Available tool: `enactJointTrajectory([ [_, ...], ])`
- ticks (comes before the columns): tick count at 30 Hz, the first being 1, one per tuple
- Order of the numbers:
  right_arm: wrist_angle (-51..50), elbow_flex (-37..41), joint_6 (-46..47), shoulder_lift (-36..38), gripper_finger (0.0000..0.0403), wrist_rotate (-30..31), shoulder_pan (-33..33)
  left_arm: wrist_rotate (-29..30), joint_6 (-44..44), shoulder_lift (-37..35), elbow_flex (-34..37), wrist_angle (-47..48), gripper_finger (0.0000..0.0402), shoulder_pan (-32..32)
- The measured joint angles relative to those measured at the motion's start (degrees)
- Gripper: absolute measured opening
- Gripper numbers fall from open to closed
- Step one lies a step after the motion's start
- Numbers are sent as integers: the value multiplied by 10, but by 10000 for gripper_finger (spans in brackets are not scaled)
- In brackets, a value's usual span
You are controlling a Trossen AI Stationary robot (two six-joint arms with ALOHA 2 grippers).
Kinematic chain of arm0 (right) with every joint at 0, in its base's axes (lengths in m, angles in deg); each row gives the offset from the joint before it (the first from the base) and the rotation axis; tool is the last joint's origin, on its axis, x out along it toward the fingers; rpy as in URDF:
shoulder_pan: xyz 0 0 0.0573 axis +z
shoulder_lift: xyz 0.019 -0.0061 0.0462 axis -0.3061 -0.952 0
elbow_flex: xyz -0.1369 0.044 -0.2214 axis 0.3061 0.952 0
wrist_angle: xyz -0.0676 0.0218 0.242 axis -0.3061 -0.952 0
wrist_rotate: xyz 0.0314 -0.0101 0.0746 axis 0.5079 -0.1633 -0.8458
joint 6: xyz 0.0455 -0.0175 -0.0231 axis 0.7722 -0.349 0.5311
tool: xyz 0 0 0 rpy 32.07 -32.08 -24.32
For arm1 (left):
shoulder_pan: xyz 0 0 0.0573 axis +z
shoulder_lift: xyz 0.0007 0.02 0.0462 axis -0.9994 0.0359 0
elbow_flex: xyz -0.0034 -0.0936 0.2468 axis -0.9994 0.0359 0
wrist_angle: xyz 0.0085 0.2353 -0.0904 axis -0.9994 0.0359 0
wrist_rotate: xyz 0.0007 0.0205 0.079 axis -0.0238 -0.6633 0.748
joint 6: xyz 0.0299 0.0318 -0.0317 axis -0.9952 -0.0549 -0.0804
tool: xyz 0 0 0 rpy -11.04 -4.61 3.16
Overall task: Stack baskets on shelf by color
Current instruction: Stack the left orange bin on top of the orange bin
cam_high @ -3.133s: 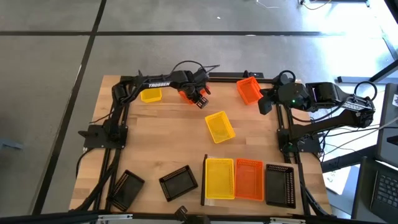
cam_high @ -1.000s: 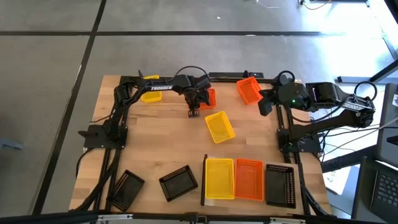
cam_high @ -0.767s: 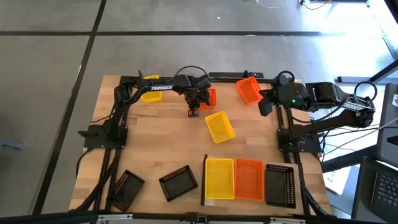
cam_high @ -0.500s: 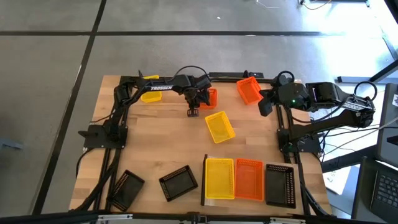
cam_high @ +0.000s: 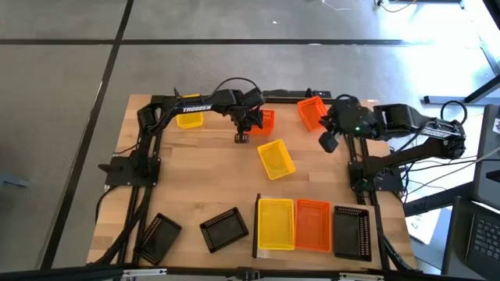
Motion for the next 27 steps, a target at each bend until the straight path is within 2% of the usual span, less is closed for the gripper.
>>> enactJointTrajectory([
  [8, 2, 0, -202, -46, 76, 0, 0, 1, -41, 0, -80, 15, 0, -12],
  [11, 14, 0, -268, -64, 76, -1, 0, 25, -70, 0, -114, 44, 0, -18],
  [19, 61, 0, -416, -105, 76, 0, 0, 37, -116, 0, -187, 80, 0, -40],
  [27, 70, 0, -521, -129, 76, 0, 0, 38, -135, 0, -212, 124, 0, -54],
])
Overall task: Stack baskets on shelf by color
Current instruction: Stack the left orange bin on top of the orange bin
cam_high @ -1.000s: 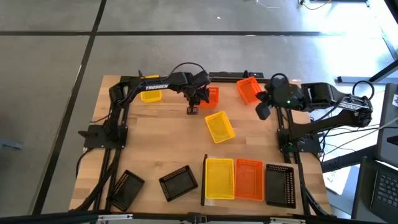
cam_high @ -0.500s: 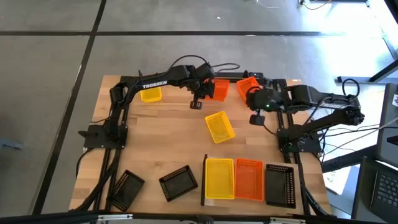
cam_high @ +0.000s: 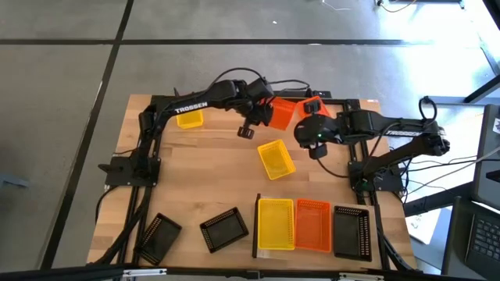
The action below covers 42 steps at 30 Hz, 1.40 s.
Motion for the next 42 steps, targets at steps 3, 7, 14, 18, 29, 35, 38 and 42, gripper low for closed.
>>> enactJointTrajectory([
  [3, 13, 0, -28, -6, 76, 0, 0, 0, -11, 0, -1, 4, 0, -6],
  [7, 29, 0, -58, -16, 76, -1, 0, 0, -18, 0, -1, 14, 0, -13],
  [14, 29, 0, -73, -39, 76, -64, -30, 0, -28, 0, -1, 18, 0, -19],
  [18, 29, 0, -75, -51, 76, -90, -53, 0, -28, 0, -1, 18, 0, -19],
  [29, 32, 0, -163, -73, 76, -120, -85, 0, -28, 0, -1, 19, 0, -19],
  [35, 33, 0, -177, -83, 76, -137, -101, 0, -28, 0, -1, 20, 0, -19],
  [38, 33, 0, -177, -93, 76, -142, -109, 0, -27, 0, -1, 20, 0, -19],
  [42, 33, 0, -177, -105, 76, -167, -114, 0, -27, 0, -1, 20, 0, -19],
])
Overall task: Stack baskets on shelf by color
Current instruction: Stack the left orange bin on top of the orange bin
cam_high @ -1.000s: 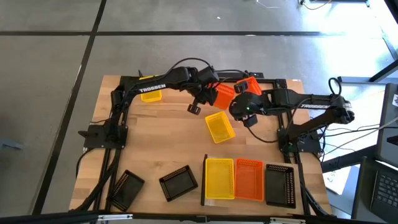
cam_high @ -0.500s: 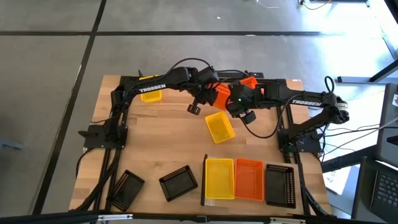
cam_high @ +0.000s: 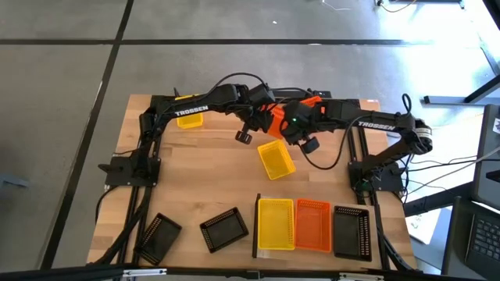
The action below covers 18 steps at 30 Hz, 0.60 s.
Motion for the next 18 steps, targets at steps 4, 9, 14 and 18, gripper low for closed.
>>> enactJointTrajectory([
  [4, 4, 0, 0, -4, 69, -4, -1, 0, 0, 0, 0, 0, 0, 0],
  [9, 8, 0, -2, -4, 21, -7, -1, 2, 0, 0, 0, 1, 0, 0],
  [14, 11, 0, -1, -4, 10, -7, -1, 15, 0, 0, 0, 1, 0, 0],
  [18, 17, 1, 0, -4, 4, -3, -1, 51, -1, 0, 0, -5, 9, 0],
])
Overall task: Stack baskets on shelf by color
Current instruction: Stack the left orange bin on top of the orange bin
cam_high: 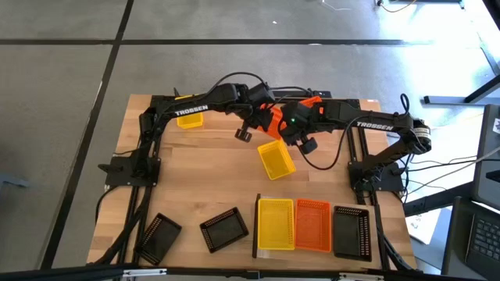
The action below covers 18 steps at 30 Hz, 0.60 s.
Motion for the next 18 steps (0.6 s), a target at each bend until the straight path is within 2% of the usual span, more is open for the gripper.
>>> enactJointTrajectory([
  [4, 5, 0, 1, 0, 3, 0, 0, 18, 0, 0, 0, -10, 22, 0],
  [18, 9, 0, 2, 0, 1, -1, 0, 17, -14, 0, 0, -30, 55, -1],
])
